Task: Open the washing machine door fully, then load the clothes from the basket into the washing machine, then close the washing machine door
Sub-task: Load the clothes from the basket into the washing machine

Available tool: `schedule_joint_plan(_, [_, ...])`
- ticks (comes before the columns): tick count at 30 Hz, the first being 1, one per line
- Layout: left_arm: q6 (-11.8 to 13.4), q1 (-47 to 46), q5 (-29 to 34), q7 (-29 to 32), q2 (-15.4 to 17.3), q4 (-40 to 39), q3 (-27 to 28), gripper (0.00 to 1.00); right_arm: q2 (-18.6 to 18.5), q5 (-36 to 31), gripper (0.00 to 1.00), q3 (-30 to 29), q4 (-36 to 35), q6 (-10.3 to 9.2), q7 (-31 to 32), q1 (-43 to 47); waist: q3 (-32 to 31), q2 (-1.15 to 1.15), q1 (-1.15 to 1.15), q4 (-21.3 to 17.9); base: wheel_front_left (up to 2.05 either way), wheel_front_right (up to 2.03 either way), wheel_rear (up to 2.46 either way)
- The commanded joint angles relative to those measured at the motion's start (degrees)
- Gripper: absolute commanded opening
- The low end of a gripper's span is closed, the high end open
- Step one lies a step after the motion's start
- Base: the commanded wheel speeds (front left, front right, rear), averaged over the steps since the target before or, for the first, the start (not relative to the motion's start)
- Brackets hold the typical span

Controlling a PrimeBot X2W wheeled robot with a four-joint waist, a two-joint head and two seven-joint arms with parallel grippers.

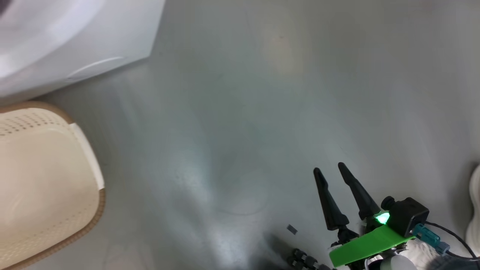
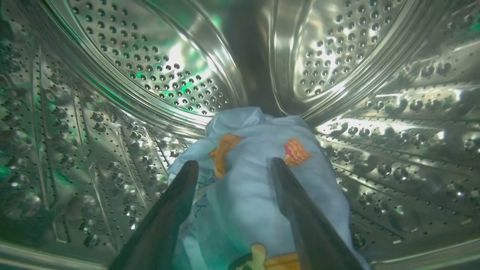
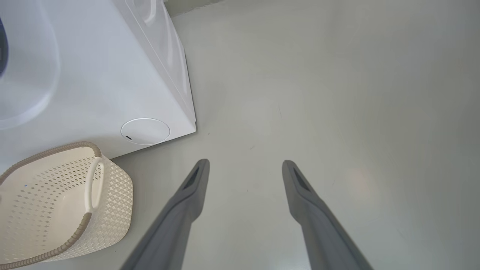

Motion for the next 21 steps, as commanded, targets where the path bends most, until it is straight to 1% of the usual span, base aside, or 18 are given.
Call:
schedule_joint_plan(1, [0.81, 0.47, -0.61, -0.95, 1.02, -0.69, 0.46, 1.00, -0.91, -0.34, 1.00, 0.54, -0.78, 0.57, -0.27, 0.80, -1.98, 0.00, 0.00, 2.14, 0.00, 0.00, 0.00])
schedule_joint_plan(10, [3.19, 5.46, -4.81, -4.50, -5.26, 1.47, 2.87, 1.00, -0.98, -2.30, 1.00, -1.02, -0.28, 0.57, -0.27, 0.18, -7.51, 0.00, 0.00, 6.80, 0.00, 0.00, 0.00])
schedule_joint_plan(11, [3.23, 6.40, -4.69, -4.68, -5.92, 1.62, 2.54, 1.00, -1.00, -2.35, 1.00, -1.17, -0.23, 0.57, -0.27, 0.15, -8.31, 0.00, 0.00, 7.37, 0.00, 0.00, 0.00])
schedule_joint_plan(12, [3.23, 6.40, -4.69, -4.68, -5.92, 1.62, 2.54, 1.00, -1.00, -2.35, 1.00, -1.17, -0.23, 0.57, -0.27, 0.15, -8.31, 0.00, 0.00, 7.37, 0.00, 0.00, 0.00])
schedule_joint_plan(14, [3.39, 8.30, -5.64, -4.99, -7.40, 1.29, 3.12, 1.00, -1.22, -2.69, 1.00, -1.22, -0.09, 0.57, -0.27, 0.17, -10.10, 0.00, 0.00, 8.52, 0.00, 0.00, 0.00])
schedule_joint_plan(17, [2.55, 11.49, -6.60, -5.17, -9.96, 0.11, 3.32, 1.00, -1.40, -2.95, 1.00, -1.73, 0.02, 0.57, -0.27, 0.33, -12.71, 0.00, 0.00, 10.45, 0.00, 0.00, 0.00])
schedule_joint_plan(21, [1.03, 17.17, -7.01, -5.21, -13.53, -3.53, 2.87, 1.00, -1.91, -3.48, 1.00, -1.93, 0.32, 0.57, -0.27, 0.82, -16.31, 0.00, 0.00, 13.14, 0.00, 0.00, 0.00])
